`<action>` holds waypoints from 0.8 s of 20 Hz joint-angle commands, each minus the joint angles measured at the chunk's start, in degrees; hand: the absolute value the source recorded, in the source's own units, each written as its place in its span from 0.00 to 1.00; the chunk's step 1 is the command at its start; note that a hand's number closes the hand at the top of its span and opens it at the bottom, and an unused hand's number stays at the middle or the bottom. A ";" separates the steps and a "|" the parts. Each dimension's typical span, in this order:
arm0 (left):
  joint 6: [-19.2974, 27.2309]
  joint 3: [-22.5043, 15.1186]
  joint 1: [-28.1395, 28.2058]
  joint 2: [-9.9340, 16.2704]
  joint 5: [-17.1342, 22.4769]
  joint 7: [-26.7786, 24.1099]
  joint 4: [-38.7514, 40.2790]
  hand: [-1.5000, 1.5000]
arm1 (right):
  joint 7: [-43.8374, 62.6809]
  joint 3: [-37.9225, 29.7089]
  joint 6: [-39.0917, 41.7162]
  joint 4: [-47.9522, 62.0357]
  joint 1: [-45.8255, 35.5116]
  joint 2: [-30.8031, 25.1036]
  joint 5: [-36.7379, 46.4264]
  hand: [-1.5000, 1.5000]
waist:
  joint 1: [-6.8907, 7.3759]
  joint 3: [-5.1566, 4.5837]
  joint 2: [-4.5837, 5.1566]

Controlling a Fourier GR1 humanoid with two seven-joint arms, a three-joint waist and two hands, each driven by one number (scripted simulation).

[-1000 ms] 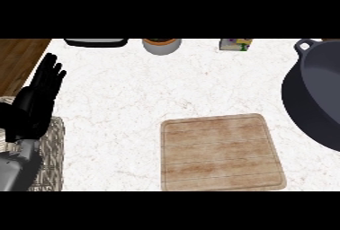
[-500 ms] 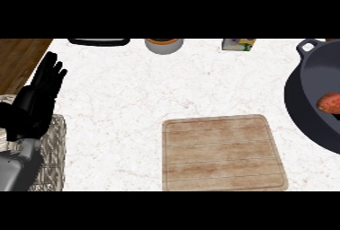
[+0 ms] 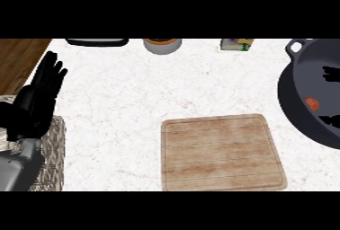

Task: Pick the sweet potato from the cutting board and place it in the pot

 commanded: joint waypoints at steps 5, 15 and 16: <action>0.36 -0.36 2.23 -3.46 0.99 -1.81 1.63 0.50 | -2.93 -8.03 14.07 8.85 -5.17 -1.20 -8.47 0.00 | -0.86 -0.69 0.49; 1.14 0.47 -2.06 -2.03 1.60 0.67 0.86 0.50 | 1.07 -11.45 26.17 12.34 -5.05 -12.03 -11.94 0.00 | -0.81 -0.34 1.33; 1.19 -0.65 0.72 -2.97 1.24 -0.80 0.30 0.50 | -1.51 -11.69 26.99 11.99 -2.79 -12.08 -12.25 0.00 | -0.93 -0.30 1.23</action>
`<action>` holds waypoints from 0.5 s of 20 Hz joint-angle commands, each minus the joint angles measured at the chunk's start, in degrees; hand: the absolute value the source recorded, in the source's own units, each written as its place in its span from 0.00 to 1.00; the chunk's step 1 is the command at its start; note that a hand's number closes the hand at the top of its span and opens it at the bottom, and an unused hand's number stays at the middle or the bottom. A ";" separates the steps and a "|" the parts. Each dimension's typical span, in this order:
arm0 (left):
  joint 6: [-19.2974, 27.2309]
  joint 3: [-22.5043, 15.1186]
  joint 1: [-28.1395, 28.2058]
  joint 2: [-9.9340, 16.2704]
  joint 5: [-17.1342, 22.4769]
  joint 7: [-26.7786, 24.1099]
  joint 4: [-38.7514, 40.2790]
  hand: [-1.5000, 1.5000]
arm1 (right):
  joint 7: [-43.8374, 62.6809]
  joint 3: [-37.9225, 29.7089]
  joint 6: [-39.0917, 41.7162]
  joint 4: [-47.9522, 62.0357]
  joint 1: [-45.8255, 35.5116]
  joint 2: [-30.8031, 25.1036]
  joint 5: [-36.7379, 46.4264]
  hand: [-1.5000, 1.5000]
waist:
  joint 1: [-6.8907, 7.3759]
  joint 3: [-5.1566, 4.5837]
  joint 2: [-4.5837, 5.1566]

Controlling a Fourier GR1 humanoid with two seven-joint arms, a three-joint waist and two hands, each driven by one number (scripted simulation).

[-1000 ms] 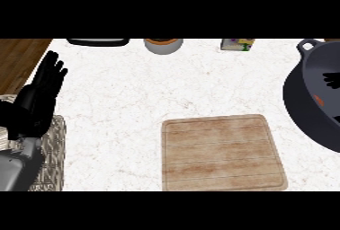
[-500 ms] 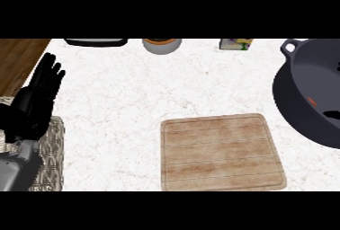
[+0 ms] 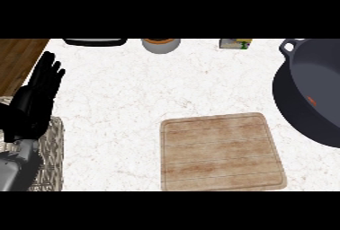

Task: Pick the sweet potato from the cutting board and place it in the pot

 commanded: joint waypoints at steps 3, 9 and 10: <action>0.18 0.61 -0.62 -1.71 0.82 -1.45 2.47 0.50 | -4.04 -1.05 10.67 0.55 1.48 -3.39 -1.26 0.00 | -0.40 -0.55 0.98; 0.75 0.86 0.68 -1.20 1.50 -0.89 0.98 0.50 | -4.09 -1.47 13.66 -0.76 3.79 -6.39 -2.09 0.00 | -0.54 -0.51 0.60; 0.89 0.65 -0.46 -0.53 1.52 0.84 -0.61 0.50 | -3.89 -1.51 13.81 -0.71 4.23 -6.28 -2.22 0.00 | -0.45 -0.40 0.47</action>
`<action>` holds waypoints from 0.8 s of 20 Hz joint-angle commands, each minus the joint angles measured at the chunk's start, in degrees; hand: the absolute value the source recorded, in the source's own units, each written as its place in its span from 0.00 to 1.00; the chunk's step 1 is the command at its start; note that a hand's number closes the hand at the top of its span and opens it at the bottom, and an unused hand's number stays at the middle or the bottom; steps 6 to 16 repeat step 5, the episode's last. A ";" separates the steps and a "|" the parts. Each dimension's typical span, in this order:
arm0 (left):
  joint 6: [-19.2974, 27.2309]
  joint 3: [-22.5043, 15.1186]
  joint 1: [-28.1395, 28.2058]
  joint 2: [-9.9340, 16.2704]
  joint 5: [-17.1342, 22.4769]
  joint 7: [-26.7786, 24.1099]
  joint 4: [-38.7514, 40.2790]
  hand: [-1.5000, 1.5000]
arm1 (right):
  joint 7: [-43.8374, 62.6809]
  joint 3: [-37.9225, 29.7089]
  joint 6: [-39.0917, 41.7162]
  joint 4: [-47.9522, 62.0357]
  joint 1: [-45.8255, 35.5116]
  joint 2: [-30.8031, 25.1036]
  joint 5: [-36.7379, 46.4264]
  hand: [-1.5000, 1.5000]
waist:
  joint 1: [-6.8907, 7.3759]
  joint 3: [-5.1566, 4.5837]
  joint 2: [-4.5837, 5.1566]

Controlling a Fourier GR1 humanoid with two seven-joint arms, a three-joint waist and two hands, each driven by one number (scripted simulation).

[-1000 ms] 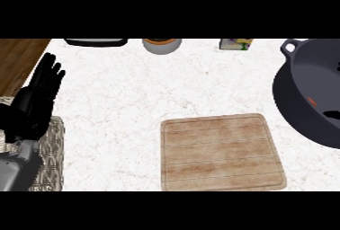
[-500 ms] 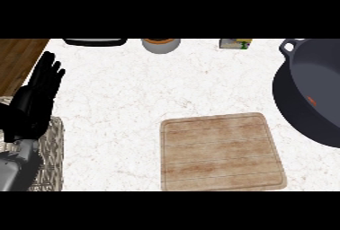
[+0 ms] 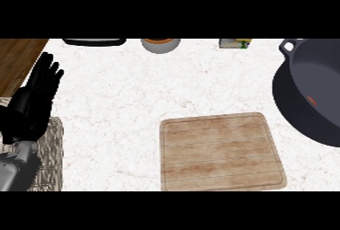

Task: Pick the sweet potato from the cutting board and place it in the pot

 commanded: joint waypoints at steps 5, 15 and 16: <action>0.04 0.36 1.43 -1.55 1.50 -0.37 0.87 0.50 | -6.59 -0.14 10.42 -0.86 3.62 -2.34 -0.72 0.00 | -0.31 -0.37 0.51; 0.04 0.36 1.43 -1.55 1.50 -0.37 0.87 0.50 | -6.59 -0.14 10.42 -0.86 3.62 -2.34 -0.72 0.00 | -0.31 -0.37 0.51; 0.04 0.36 1.43 -1.55 1.50 -0.37 0.87 0.50 | -6.59 -0.14 10.42 -0.86 3.62 -2.34 -0.72 0.00 | -0.31 -0.37 0.51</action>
